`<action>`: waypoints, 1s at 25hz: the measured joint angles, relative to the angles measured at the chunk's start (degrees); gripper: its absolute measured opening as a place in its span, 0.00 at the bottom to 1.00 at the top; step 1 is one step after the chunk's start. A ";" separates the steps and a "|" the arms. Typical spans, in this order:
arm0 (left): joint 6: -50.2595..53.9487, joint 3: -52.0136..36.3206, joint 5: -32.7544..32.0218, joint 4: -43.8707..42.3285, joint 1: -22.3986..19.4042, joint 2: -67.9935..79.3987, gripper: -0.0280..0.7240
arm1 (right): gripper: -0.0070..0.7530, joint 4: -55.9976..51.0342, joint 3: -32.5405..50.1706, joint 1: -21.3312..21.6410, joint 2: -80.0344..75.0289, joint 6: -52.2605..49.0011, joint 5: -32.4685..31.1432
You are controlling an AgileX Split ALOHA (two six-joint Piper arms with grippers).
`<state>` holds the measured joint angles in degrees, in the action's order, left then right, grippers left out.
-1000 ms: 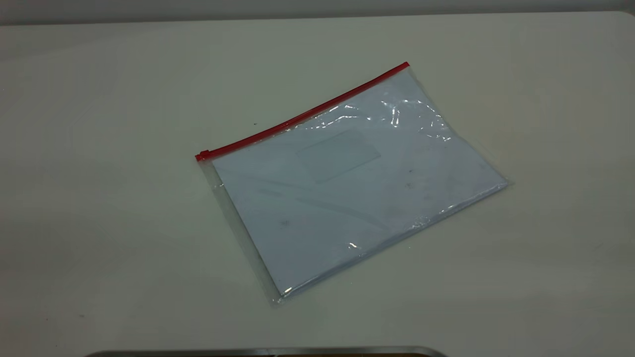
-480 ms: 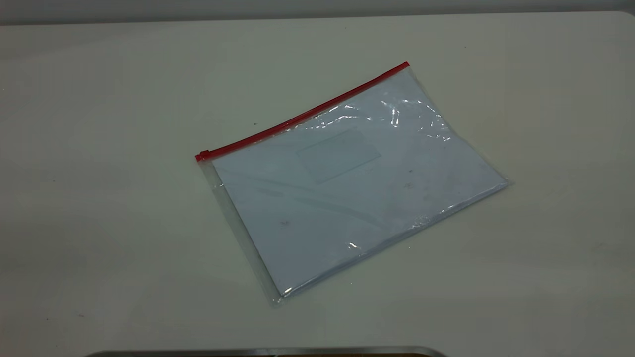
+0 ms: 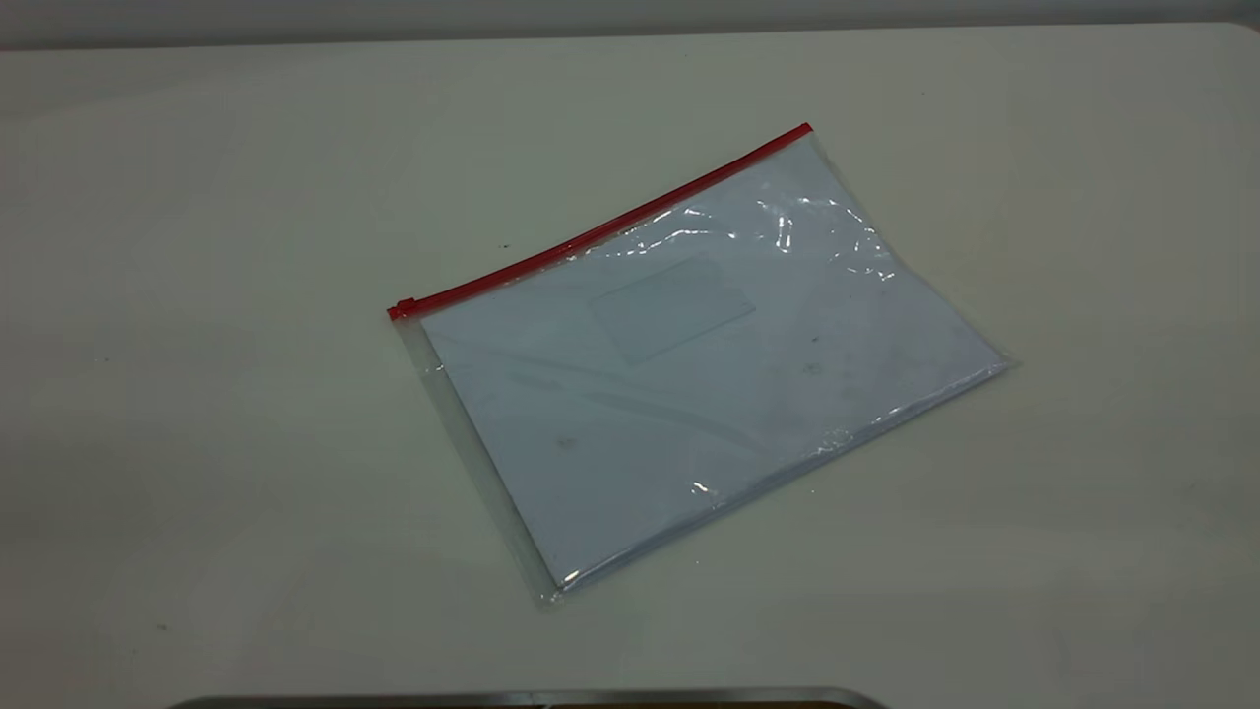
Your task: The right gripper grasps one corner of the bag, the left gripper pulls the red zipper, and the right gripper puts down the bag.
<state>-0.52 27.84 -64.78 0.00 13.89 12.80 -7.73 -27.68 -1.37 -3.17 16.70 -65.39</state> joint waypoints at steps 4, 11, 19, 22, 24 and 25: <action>0.00 0.00 0.00 0.00 -0.94 0.00 0.78 | 0.76 0.00 0.00 0.00 0.00 0.00 0.00; 0.00 0.00 0.04 0.00 -10.23 -7.14 0.78 | 0.76 0.00 0.00 0.00 0.00 0.00 0.00; 0.00 0.00 -0.20 0.00 -10.80 -13.88 0.78 | 0.76 0.00 0.00 0.00 0.00 0.00 0.00; 0.00 0.00 -0.20 0.00 -10.80 -13.88 0.78 | 0.76 0.00 0.00 0.00 0.00 0.00 0.00; 0.00 0.00 -0.20 0.00 -10.80 -13.88 0.78 | 0.76 0.00 0.00 0.00 0.00 0.00 0.00; 0.00 0.00 -0.20 0.00 -10.80 -13.88 0.78 | 0.76 0.00 0.00 0.00 0.00 0.00 0.00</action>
<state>-0.52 27.84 -64.98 0.00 3.09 -1.08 -7.73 -27.68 -1.37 -3.17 16.70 -65.39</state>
